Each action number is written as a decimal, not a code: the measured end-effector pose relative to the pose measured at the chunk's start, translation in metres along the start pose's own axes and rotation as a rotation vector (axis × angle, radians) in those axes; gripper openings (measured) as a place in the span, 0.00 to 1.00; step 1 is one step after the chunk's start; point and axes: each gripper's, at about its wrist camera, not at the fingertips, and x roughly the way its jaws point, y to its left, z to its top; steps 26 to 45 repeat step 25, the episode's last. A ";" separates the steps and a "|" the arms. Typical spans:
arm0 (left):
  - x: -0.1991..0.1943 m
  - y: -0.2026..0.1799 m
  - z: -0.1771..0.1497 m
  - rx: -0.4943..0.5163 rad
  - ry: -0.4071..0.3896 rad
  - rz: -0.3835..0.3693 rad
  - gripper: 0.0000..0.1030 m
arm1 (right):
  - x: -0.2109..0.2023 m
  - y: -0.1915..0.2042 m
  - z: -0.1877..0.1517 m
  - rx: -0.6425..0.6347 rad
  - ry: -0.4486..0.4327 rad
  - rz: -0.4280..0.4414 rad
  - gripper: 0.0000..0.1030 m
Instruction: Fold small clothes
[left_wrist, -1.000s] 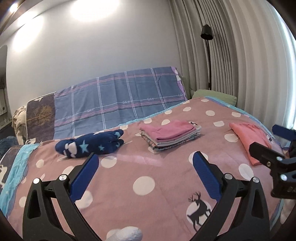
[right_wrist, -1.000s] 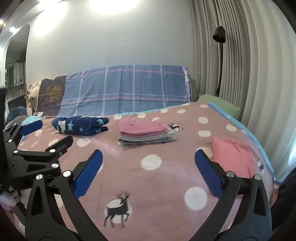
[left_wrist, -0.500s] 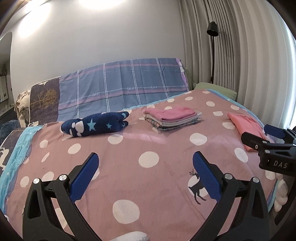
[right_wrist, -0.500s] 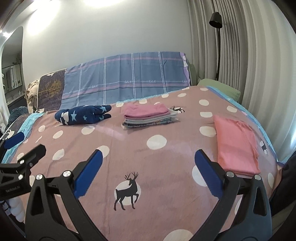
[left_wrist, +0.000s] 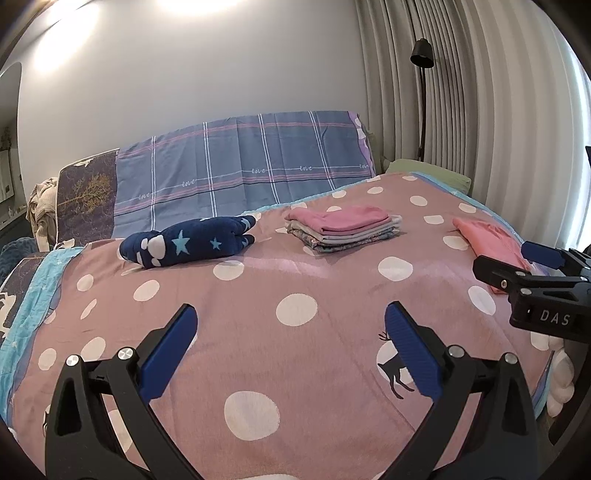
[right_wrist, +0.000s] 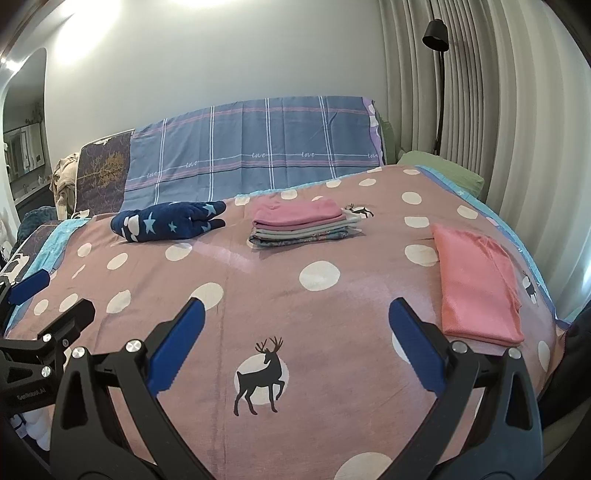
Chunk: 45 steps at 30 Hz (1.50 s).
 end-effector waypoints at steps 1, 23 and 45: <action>0.000 0.000 0.000 0.000 0.001 0.001 0.99 | 0.001 0.000 0.000 -0.001 0.003 0.000 0.98; 0.006 -0.002 -0.005 0.010 0.019 0.005 0.99 | 0.020 -0.002 -0.003 -0.006 0.036 0.001 0.98; 0.007 -0.001 -0.005 0.011 0.022 0.004 0.99 | 0.021 -0.002 -0.004 -0.007 0.040 0.002 0.98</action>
